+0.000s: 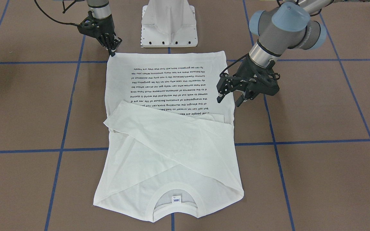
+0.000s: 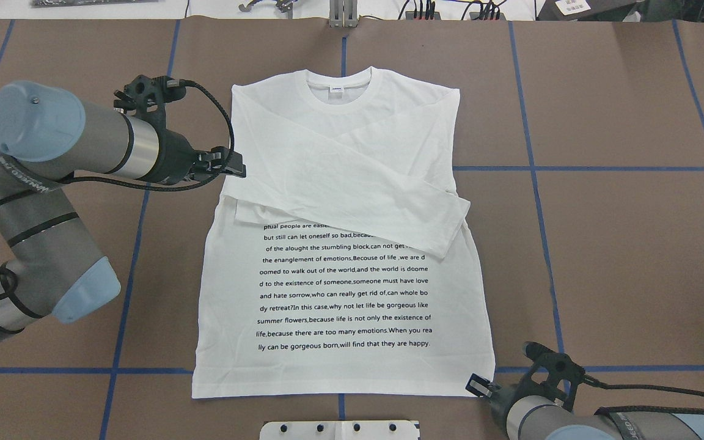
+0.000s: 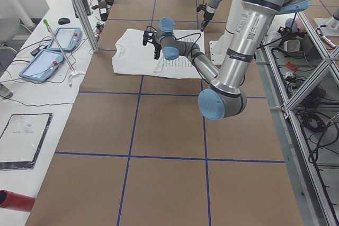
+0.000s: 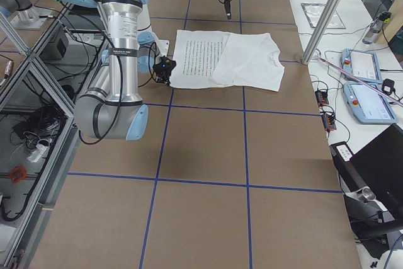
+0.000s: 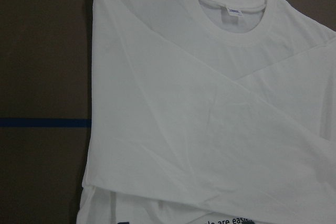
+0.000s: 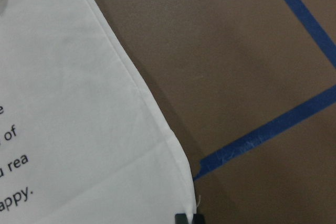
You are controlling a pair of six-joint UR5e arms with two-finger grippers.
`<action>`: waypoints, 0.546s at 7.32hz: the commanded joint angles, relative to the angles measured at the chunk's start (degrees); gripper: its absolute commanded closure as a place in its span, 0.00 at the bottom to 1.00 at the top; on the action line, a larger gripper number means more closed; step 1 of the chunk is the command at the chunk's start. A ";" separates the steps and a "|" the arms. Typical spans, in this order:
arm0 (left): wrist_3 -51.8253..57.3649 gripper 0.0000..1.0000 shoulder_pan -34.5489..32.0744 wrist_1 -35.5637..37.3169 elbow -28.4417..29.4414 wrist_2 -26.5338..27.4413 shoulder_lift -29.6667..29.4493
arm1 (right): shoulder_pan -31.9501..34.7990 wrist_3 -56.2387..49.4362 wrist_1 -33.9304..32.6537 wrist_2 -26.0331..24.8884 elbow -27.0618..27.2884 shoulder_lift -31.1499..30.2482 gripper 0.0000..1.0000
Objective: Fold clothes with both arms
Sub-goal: 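Move the left gripper down to the hem corner nearest it and grasp both corners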
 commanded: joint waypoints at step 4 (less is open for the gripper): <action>-23.63 0.23 17.22 0.40 -12.34 16.96 13.78 | 0.06 -0.10 -0.13 0.00 3.51 -0.99 1.00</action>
